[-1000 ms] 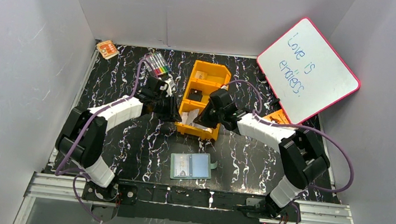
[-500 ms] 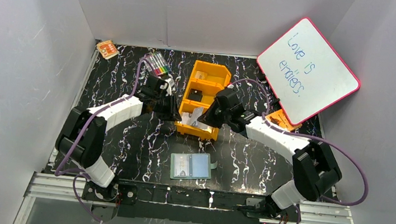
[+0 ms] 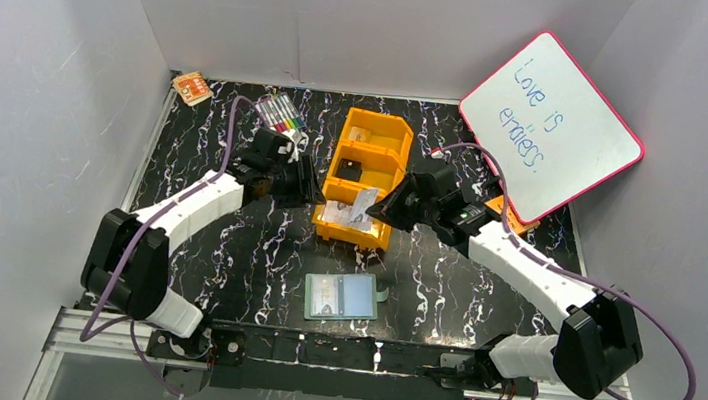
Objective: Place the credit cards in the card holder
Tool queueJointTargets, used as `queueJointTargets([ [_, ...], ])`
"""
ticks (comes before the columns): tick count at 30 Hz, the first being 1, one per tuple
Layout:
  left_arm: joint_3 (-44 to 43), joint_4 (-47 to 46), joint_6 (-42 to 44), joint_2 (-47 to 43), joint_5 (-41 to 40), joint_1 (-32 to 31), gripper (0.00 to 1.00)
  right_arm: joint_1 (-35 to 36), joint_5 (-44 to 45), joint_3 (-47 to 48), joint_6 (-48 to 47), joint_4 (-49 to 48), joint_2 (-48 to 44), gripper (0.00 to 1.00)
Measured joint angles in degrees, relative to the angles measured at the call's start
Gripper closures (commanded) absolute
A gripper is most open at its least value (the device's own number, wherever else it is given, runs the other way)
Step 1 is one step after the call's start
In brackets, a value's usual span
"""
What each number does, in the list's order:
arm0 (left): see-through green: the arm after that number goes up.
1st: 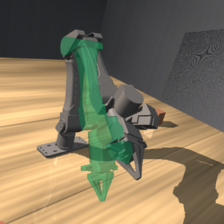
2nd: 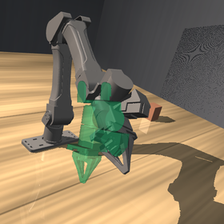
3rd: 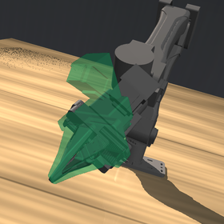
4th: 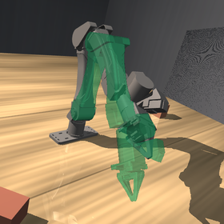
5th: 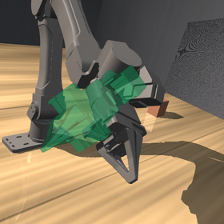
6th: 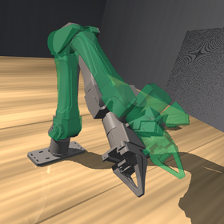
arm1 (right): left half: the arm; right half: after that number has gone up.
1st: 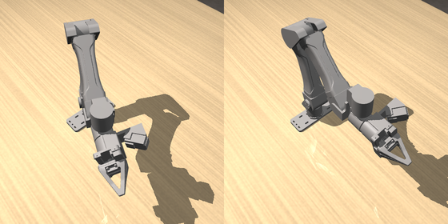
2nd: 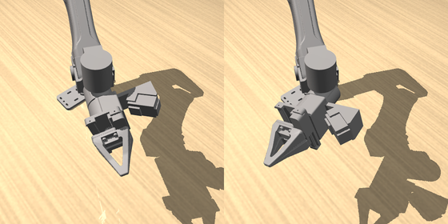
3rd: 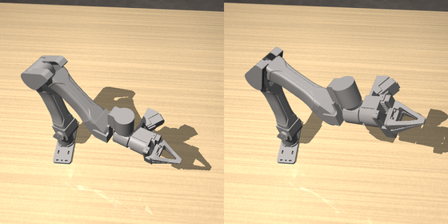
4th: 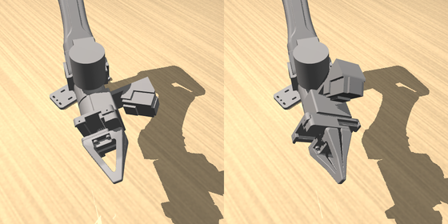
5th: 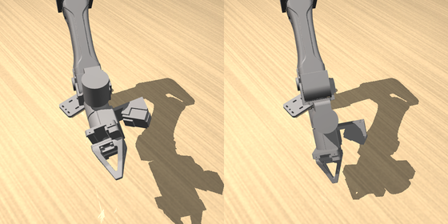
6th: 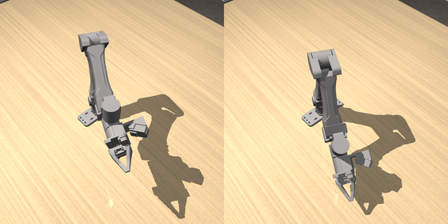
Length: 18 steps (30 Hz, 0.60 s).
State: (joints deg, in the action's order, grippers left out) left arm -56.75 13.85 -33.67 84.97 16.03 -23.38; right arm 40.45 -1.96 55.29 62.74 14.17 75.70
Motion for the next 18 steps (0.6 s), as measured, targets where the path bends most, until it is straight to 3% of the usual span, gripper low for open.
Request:
queueJointTargets([
  [11,-0.5,4.0,-6.8,-12.7,-2.4,0.0,0.27,-9.2,-14.7,-2.5,2.4,1.3,-10.3,1.0],
  [18,4.6,-6.2,-13.9,-25.8,6.8,0.0,0.2,-12.3,-28.4,-6.4,1.7,-6.4,-16.8,1.0],
])
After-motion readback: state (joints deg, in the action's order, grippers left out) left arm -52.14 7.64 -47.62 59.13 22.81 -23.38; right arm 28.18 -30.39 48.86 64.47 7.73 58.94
